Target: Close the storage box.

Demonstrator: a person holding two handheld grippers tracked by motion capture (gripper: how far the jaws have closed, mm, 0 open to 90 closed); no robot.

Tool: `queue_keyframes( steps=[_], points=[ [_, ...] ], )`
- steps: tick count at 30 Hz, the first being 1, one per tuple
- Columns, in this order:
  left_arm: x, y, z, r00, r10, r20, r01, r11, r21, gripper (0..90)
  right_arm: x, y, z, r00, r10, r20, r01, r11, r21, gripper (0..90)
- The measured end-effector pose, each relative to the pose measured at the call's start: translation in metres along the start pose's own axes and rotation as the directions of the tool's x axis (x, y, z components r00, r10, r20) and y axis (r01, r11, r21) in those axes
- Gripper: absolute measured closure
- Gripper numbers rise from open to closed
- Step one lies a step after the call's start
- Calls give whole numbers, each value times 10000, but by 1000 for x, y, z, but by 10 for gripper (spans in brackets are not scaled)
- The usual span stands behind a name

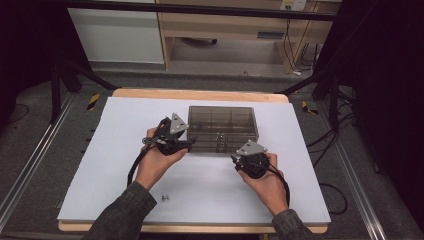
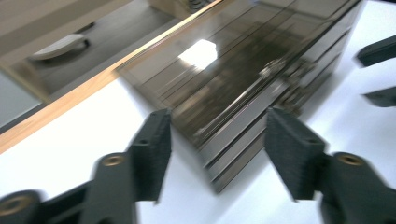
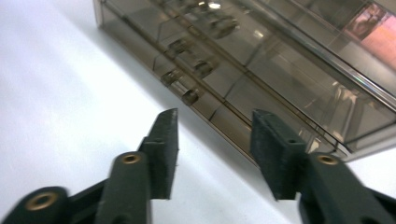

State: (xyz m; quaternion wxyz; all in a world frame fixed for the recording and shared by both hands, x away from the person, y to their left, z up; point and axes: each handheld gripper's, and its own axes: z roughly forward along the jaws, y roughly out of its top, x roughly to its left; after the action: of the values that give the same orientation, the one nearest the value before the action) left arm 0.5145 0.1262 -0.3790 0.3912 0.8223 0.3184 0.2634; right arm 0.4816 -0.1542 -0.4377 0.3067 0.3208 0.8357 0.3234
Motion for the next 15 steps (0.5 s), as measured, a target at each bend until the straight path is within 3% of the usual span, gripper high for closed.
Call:
queue_keyframes(
  steps=[4,7,11,14,15],
  points=[
    [8,-19,-6,9989,-443,-129,442,9990,-39,252,11,4,1,9960,-885,146,882,9958,251,420],
    [12,-32,-8,9976,-657,-239,658,9978,39,184,20,7,3,9851,-1673,408,1654,9852,454,443],
    [16,-49,-12,9941,-1046,-304,1044,9945,-68,134,31,12,5,9552,-2829,869,2774,9582,705,485],
    [21,-59,-17,9924,-1147,-447,1142,9934,-130,116,38,15,7,9364,-3304,1182,3217,9428,873,515],
    [22,-63,-18,9925,-1104,-521,1101,9939,-86,112,39,16,7,9263,-3528,1325,3430,9349,915,527]
  ],
)
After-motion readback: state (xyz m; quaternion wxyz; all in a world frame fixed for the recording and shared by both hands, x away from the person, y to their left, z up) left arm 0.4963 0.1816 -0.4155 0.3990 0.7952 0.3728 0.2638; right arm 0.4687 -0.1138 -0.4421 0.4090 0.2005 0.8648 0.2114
